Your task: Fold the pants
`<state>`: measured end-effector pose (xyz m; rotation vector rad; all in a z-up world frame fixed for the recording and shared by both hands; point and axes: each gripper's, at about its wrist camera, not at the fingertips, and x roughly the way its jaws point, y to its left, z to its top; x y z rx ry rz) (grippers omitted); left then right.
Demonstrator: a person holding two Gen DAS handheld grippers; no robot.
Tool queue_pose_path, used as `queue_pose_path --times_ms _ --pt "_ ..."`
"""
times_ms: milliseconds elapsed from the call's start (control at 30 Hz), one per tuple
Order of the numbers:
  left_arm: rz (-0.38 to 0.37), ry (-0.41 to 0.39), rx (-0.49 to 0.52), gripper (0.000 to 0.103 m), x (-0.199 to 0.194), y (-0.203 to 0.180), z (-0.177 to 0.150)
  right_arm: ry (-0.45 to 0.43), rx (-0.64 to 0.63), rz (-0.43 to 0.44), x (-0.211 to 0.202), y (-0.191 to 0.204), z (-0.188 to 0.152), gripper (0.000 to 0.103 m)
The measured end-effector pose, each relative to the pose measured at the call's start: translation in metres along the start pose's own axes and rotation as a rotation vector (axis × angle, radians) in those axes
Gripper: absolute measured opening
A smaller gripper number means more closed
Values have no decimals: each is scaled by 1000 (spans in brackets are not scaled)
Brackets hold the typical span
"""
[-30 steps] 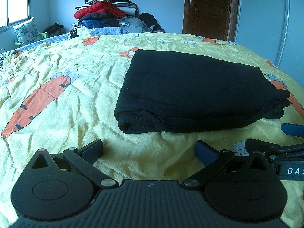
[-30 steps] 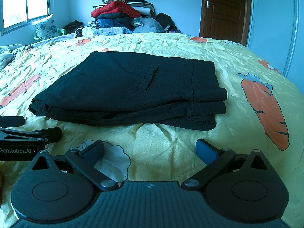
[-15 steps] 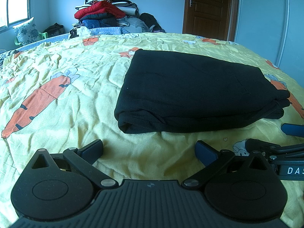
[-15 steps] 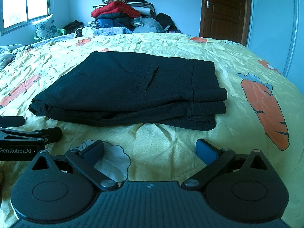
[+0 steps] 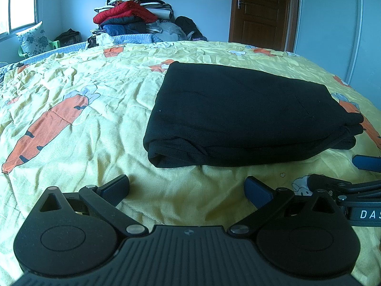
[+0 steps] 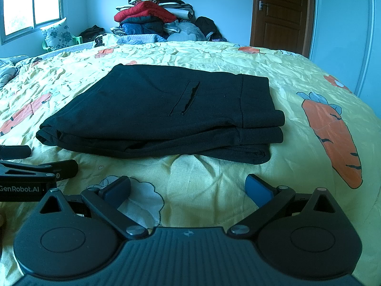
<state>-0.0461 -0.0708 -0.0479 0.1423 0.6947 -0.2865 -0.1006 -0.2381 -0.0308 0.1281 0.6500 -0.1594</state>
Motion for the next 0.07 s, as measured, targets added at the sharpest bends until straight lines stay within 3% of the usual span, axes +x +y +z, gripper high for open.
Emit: queue_pose_path --times_ms 67 --pt "0 0 0 103 0 0 0 0 0 0 0 0 0 103"
